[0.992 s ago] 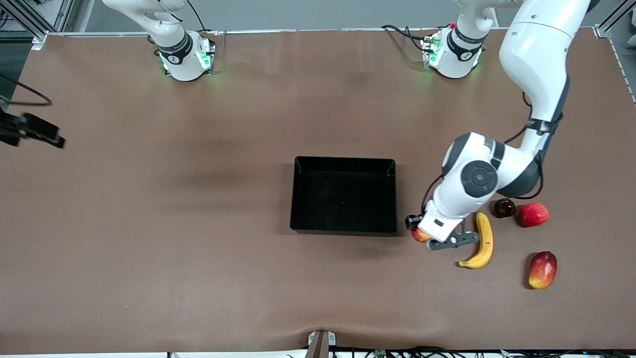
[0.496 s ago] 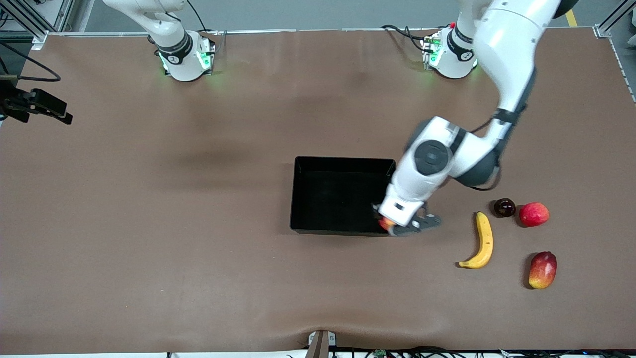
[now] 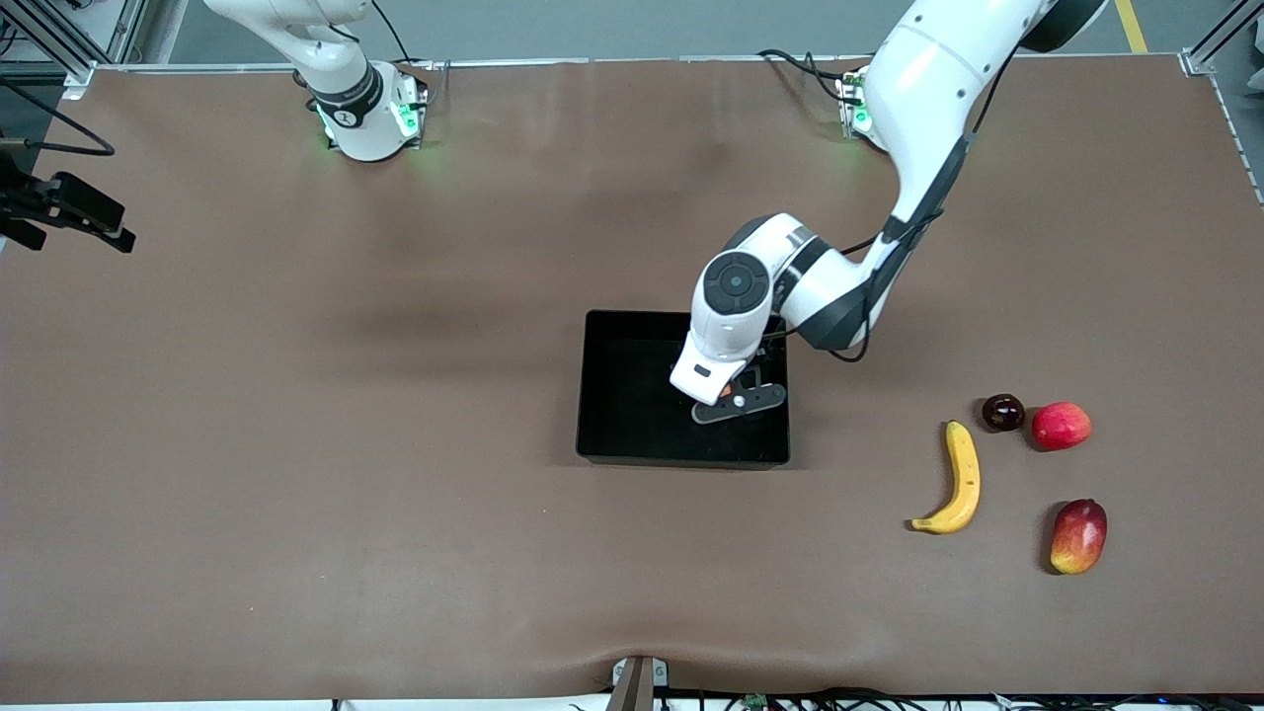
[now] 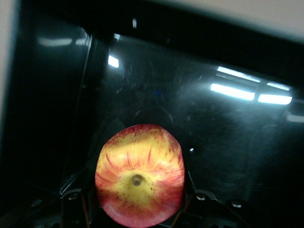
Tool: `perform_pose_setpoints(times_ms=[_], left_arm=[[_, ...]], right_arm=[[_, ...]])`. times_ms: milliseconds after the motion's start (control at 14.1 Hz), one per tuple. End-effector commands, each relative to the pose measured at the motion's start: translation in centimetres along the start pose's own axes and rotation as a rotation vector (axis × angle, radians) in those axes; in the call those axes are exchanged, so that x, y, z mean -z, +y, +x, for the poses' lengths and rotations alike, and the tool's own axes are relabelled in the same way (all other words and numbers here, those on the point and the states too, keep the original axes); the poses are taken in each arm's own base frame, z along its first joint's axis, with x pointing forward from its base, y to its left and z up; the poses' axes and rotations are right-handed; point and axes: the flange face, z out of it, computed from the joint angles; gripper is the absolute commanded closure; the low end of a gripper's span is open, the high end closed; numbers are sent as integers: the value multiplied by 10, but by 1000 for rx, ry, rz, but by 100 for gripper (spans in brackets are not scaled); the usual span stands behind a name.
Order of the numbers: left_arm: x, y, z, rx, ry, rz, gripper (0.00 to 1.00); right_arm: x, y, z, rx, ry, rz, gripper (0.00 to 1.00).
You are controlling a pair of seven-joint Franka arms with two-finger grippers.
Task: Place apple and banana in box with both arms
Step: 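Carry the apple into the black box and open the left gripper, then return the left gripper to the yellow banana and grasp it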
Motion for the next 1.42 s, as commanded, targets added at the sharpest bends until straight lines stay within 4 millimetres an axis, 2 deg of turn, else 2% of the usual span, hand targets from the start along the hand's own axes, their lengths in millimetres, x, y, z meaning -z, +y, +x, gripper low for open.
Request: perform_pose_setpoints(times_ms=[0,142,283,354,425,496,567,638,709,850,992,1134,1346], left_arm=[[-17,-5,-3,12,-5,32,92],[-18,-8,0,22,-9,31,0],[-6,-9,8,30,7,18,0],[7,-8,12,35,15,14,0],[30,-11,20,50,31,14,0],[64,-16,33,61,59,6,0],[95,-31,56,89,77,-5,0],[116,-47,80,99,85,-16,0],[127,-65,100,93,90,-26,0],[128,-120,144,79,98,-12,0],[115,-175,179,-4,84,11,0],[89,-229,209,-74,53,17,0],[55,-270,239,-214,86,-9,0]], right_arm=[[3,3,4,-4,-1,-20,0],[3,3,4,6,2,-19,0],[3,0,5,12,8,-19,0],[4,0,5,12,9,-18,0],[4,0,5,13,9,-16,0],[4,0,5,13,9,-16,0],[4,-1,5,15,11,-11,0],[4,0,5,14,11,-11,0],[3,0,5,14,8,-11,0],[3,0,5,15,9,-11,0],[3,-2,6,18,12,-11,0],[3,-2,6,17,14,-10,0],[3,0,6,23,15,-10,0]])
